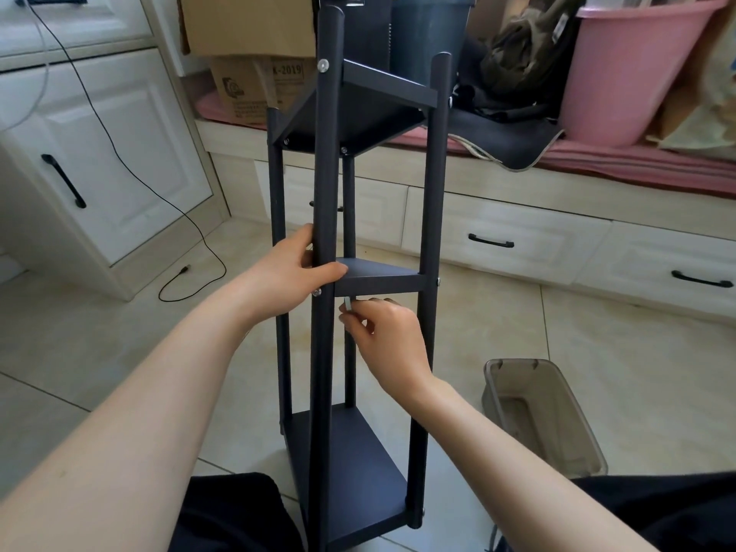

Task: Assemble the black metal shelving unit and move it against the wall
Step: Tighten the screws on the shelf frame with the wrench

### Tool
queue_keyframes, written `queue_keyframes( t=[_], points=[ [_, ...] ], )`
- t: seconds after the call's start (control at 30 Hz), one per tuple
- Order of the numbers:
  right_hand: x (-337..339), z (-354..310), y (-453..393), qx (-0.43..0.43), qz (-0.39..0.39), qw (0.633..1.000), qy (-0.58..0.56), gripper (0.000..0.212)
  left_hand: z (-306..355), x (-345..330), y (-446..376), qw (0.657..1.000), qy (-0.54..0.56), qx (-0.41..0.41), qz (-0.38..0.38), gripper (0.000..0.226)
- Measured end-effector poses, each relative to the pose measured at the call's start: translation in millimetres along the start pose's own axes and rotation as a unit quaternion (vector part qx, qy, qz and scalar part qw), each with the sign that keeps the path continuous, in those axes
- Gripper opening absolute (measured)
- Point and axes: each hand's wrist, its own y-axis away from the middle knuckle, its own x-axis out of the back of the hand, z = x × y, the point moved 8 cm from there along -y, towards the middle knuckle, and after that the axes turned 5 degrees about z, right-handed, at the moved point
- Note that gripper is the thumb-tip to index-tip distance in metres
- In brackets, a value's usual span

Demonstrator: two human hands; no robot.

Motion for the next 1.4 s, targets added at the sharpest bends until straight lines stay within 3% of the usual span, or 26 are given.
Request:
queue_keyframes(
  t=[0.3, 0.63, 0.8, 0.9, 1.27, 1.4],
  points=[
    [-15, -2, 3, 0.029, 0.128, 0.991, -0.030, 0.007, -7, 3, -3, 1.000, -0.004, 0.004, 0.007, 0.037],
    [-41, 2, -1, 0.021, 0.145, 0.981, -0.131, 0.007, -13, 5, -7, 1.000, 0.013, 0.006, 0.007, 0.031],
    [-44, 10, 6, -0.024, 0.108, 0.983, -0.148, 0.014, -14, 5, -10, 1.000, 0.011, -0.001, 0.010, 0.028],
    [-40, 20, 15, -0.039, 0.036, 0.989, -0.136, 0.019, -15, 5, -11, 1.000, 0.013, -0.003, 0.016, 0.027],
    [61, -1, 11, 0.085, -0.060, 0.994, 0.030, 0.022, -7, 6, 0, 1.000, -0.016, 0.005, 0.024, 0.029],
    [98, 10, -19, 0.019, -0.091, 0.995, 0.047, 0.020, -6, 7, 5, 0.999, -0.023, 0.015, 0.020, 0.025]
  ],
)
